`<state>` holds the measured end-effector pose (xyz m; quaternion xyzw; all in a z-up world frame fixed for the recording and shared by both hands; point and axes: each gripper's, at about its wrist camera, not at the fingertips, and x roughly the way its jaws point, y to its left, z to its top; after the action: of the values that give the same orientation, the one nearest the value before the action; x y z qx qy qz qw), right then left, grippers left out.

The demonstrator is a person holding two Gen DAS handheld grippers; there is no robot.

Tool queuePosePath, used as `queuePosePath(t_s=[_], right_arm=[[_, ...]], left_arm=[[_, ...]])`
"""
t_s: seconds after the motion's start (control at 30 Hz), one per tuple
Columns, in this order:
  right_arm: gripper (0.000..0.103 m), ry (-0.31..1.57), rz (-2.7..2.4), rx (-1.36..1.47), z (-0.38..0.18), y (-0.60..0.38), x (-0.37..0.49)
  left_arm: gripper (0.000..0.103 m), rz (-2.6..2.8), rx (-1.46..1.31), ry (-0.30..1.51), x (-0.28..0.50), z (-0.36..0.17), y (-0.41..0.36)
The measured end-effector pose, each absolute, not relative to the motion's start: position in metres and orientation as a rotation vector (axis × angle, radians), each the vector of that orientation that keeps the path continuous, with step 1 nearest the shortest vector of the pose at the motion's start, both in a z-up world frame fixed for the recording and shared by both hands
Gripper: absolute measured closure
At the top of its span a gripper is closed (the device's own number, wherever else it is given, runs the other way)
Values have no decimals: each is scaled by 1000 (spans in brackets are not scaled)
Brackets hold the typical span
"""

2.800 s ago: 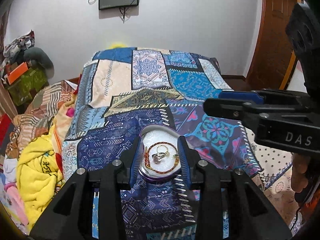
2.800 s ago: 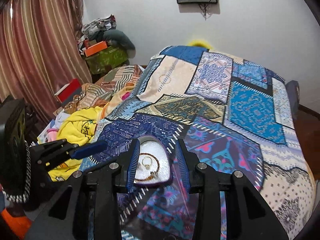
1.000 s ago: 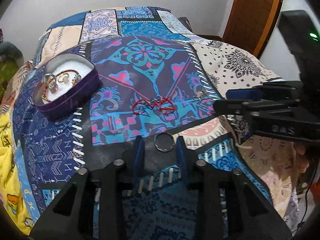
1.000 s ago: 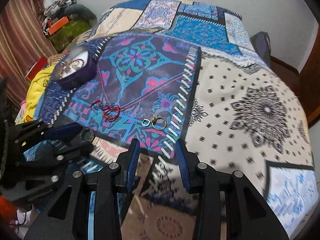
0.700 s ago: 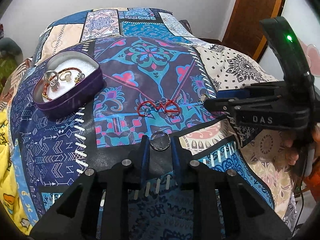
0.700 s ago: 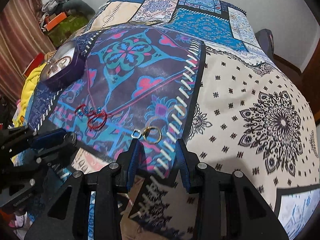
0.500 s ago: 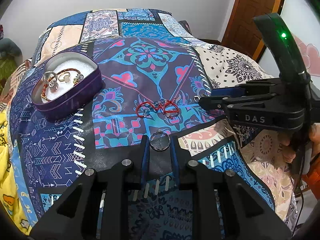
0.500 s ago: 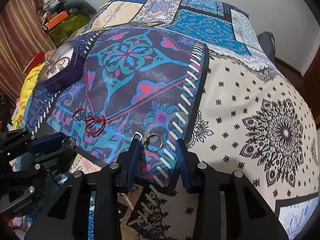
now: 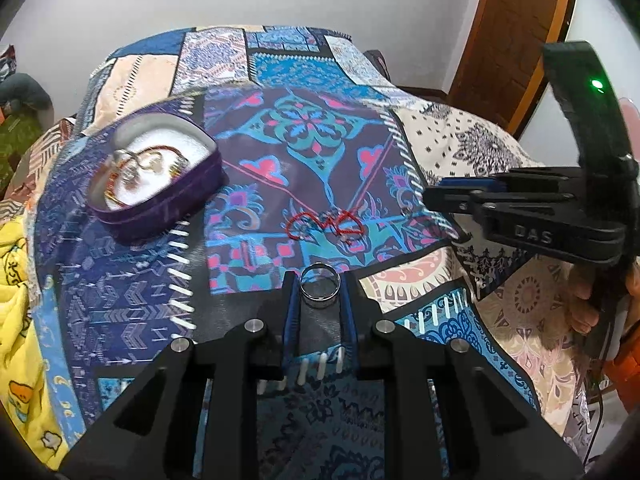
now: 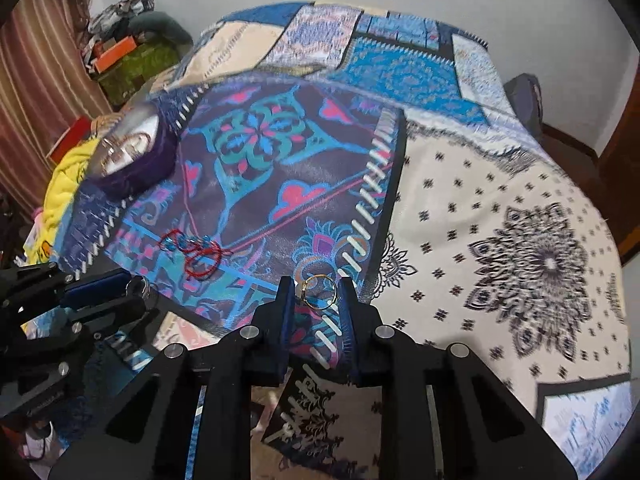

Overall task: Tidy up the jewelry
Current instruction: 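Grasp a plain silver ring with the left gripper while the right grasps a gold hoop, then carry the silver ring and gold hoop over the heart tin while opening both grippers to release them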

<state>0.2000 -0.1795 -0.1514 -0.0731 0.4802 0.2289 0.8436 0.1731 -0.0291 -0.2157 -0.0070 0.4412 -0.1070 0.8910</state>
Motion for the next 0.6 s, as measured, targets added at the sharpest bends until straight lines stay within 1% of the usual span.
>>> queuePosePath(t_s=[0.6], right_arm=[[83,811,568,-108,-75,-150,182]], left_arm=[[83,-107,-40,752,165,-148,11]])
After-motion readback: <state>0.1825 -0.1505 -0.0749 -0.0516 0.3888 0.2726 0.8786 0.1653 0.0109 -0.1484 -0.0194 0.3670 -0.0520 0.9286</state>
